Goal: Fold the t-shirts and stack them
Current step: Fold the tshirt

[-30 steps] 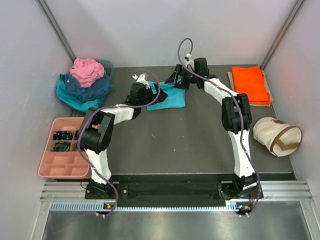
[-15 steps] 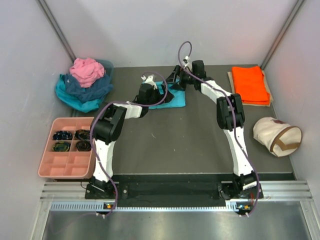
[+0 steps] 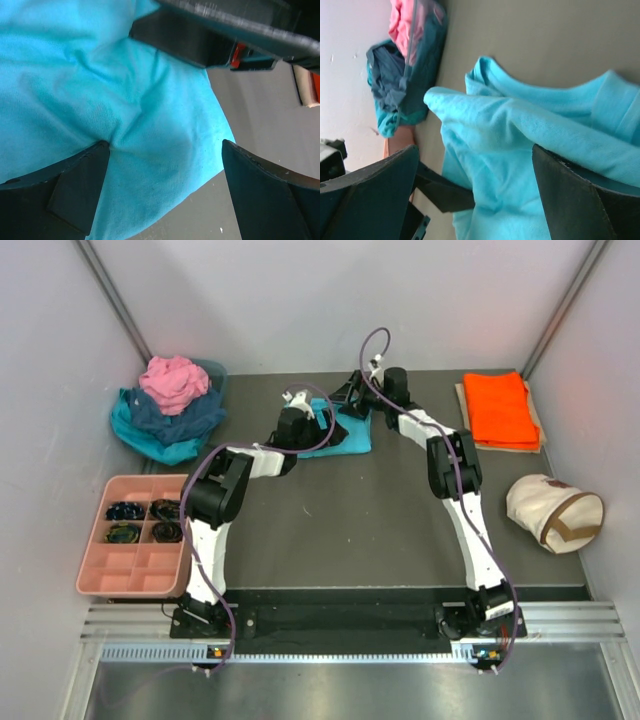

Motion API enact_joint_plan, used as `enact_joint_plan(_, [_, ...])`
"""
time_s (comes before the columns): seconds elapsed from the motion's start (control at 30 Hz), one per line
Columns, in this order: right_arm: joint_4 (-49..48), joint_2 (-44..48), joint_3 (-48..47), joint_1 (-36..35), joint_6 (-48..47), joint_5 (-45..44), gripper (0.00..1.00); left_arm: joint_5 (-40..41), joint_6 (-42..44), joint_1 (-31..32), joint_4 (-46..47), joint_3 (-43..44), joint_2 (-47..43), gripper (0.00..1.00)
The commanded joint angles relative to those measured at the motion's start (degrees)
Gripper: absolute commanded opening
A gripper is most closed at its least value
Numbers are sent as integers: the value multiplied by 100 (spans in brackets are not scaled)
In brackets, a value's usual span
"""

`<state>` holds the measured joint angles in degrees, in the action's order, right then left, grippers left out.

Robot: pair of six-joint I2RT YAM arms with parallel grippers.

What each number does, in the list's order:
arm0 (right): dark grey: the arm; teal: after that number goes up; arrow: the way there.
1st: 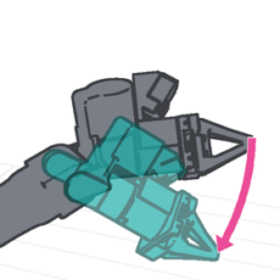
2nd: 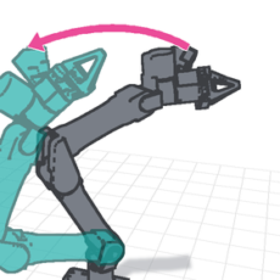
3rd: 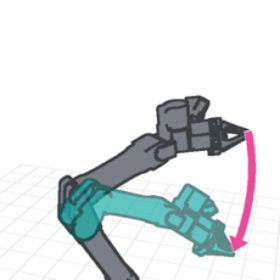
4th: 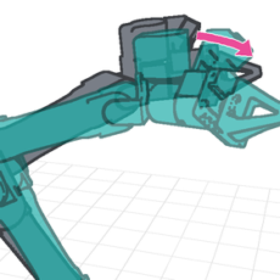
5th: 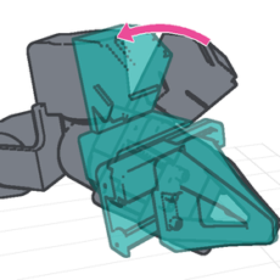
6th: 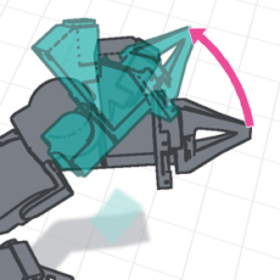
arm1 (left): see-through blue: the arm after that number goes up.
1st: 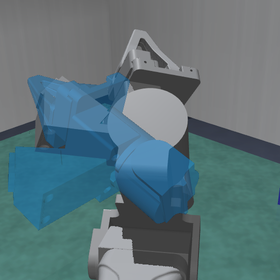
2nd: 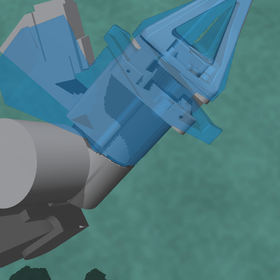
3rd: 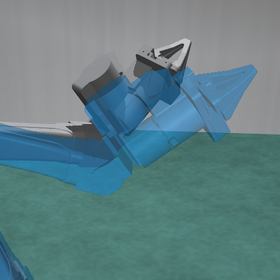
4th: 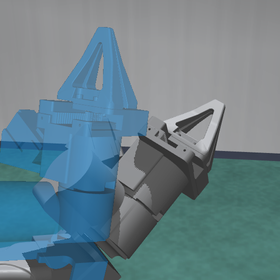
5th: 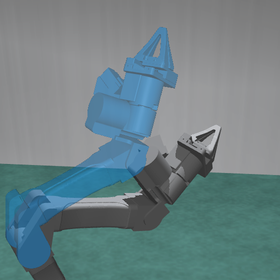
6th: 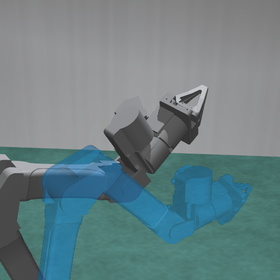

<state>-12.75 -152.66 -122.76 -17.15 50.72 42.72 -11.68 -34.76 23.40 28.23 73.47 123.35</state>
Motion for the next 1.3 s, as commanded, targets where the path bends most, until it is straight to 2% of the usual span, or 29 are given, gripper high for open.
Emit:
enact_joint_plan(0.0, [-737, -53, -178, 150, 26, -527, 95, 96, 57, 7, -177, -272, -83, 99])
enact_joint_plan(0.2, [-992, -71, -169, 335, 175, -914, 95, 96, 57, 24, -195, -342, -127, 99])
enact_joint_plan(0.37, [-957, 43, -160, 431, -53, -1318, 95, 96, 84, 24, -195, -413, -188, 99])
enact_joint_plan(0.47, [-896, 332, -21, 519, -211, -1258, 95, 79, 75, 24, -186, -422, -267, 99])
enact_joint_plan(0.6, [-694, 1254, 813, 572, -676, -1318, 95, 17, 49, 33, -221, -273, -382, 99])
enact_joint_plan(0.7, [-439, 2124, 1997, 572, -1072, -1529, 95, -62, -13, 42, -265, -132, -496, 99])
enact_joint_plan(0.9, [-201, 3617, 3572, 563, -1433, -1855, 95, -141, -83, 60, -335, 167, -715, 99])
enact_joint_plan(1.03, [26, 4095, 3961, 546, -1468, -1698, 96, -124, -39, 68, -397, 325, -777, 99])
enact_joint_plan(1.17, [19, 3999, 4058, 458, -1082, -873, 96, -71, 5, 68, -406, 343, -830, 99])
enact_joint_plan(1.27, [-87, 3858, 4164, 318, -950, -774, 95, 34, 66, 60, -353, 273, -909, 99])
